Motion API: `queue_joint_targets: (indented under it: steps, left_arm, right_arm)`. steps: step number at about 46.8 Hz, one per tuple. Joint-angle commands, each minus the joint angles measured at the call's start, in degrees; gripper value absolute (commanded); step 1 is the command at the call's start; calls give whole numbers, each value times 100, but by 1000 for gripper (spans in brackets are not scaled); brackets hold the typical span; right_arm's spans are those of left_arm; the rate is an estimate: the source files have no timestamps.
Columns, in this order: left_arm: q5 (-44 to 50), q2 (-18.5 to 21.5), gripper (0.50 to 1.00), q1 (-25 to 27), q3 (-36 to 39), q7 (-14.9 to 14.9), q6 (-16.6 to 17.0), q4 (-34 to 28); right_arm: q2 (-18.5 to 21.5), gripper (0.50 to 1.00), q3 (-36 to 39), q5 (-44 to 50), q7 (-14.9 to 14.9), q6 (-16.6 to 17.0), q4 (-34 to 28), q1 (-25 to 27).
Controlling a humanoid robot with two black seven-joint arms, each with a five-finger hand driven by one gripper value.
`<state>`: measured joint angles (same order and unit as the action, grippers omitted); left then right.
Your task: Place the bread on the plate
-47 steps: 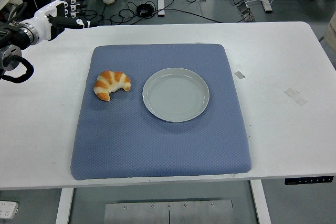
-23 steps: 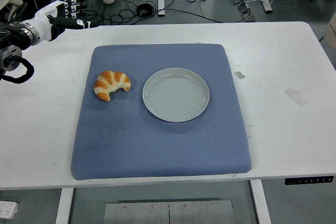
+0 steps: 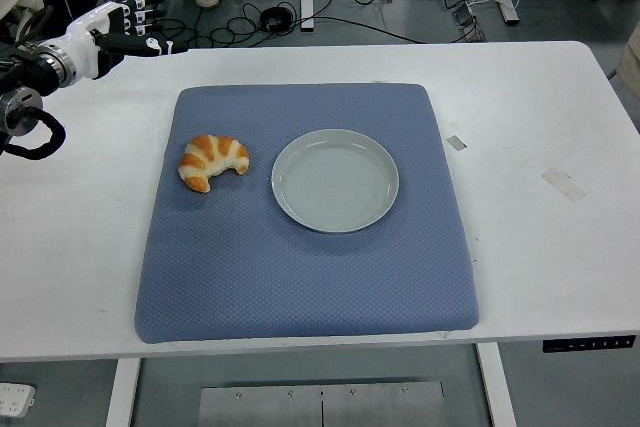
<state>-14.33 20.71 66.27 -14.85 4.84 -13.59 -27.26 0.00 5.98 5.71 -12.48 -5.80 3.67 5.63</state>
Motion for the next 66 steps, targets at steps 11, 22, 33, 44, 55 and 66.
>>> queue_joint_targets:
  steps: [11,22,33,44,55,66]
  left_arm:
    - [0,-6,969,-26,0,0,5,-8]
    - [0,-15,969,-53,0,0,5,1]
    - [0,-23,969,-53,0,0,-3,1]
    - [0,-103,969,-62,0,0,5,1]
    - [0,-129,969,-70,0,0,32,1]
    - [0,-138,969,-70,0,0,32,1]
  right_arm:
    - [0,1000,0,0,0,0,3,0]
    - [0,1000,0,0,0,0,3,0]
    - [0,1000,0,0,0,0,-6,0]
    - [0,1000,0,0,0,0,3,0]
    - [0,1000,0,0,0,0,3,0]
    - [0,1000,0,0,0,0,3,0]
